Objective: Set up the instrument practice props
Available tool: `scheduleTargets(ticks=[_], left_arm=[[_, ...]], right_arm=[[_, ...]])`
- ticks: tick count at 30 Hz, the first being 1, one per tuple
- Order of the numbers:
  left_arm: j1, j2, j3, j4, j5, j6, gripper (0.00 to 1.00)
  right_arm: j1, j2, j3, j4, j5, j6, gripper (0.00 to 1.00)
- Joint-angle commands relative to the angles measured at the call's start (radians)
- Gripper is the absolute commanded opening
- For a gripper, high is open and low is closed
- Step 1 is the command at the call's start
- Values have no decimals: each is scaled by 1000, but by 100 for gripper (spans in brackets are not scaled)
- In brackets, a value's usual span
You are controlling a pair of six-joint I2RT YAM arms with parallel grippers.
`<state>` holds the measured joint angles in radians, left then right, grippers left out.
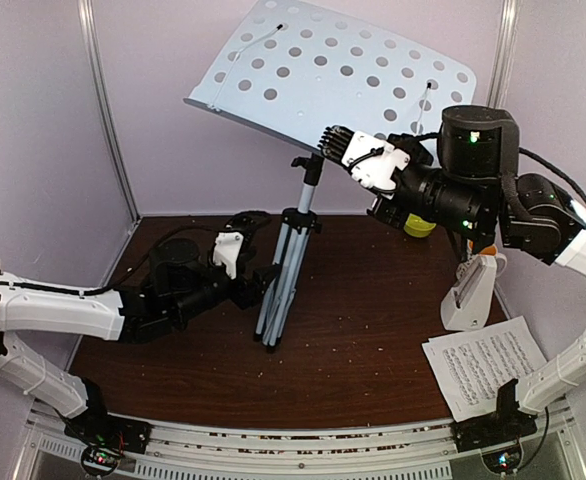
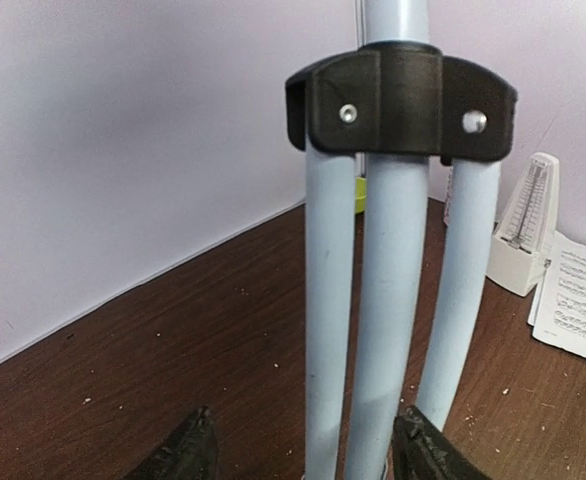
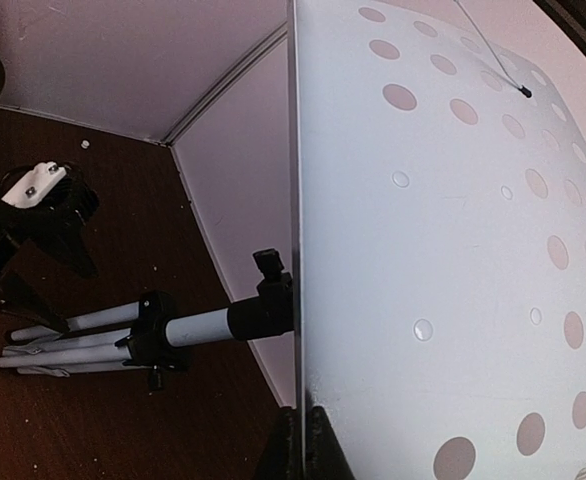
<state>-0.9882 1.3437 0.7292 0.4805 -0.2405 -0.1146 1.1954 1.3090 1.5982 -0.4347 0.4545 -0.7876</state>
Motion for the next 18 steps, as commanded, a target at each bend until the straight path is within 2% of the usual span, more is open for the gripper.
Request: scheduleTargets(ticks=[1, 5, 18], left_arm=[[0, 36, 42, 11, -88, -24, 59], [0, 59, 76, -25, -153, -21, 57], [-5, 158, 217, -125, -202, 60, 48]], right_arm=[[17, -60, 92, 380, 61, -48, 0], [26, -61, 97, 383, 61, -54, 0], [45, -42, 111, 386, 53, -61, 0]])
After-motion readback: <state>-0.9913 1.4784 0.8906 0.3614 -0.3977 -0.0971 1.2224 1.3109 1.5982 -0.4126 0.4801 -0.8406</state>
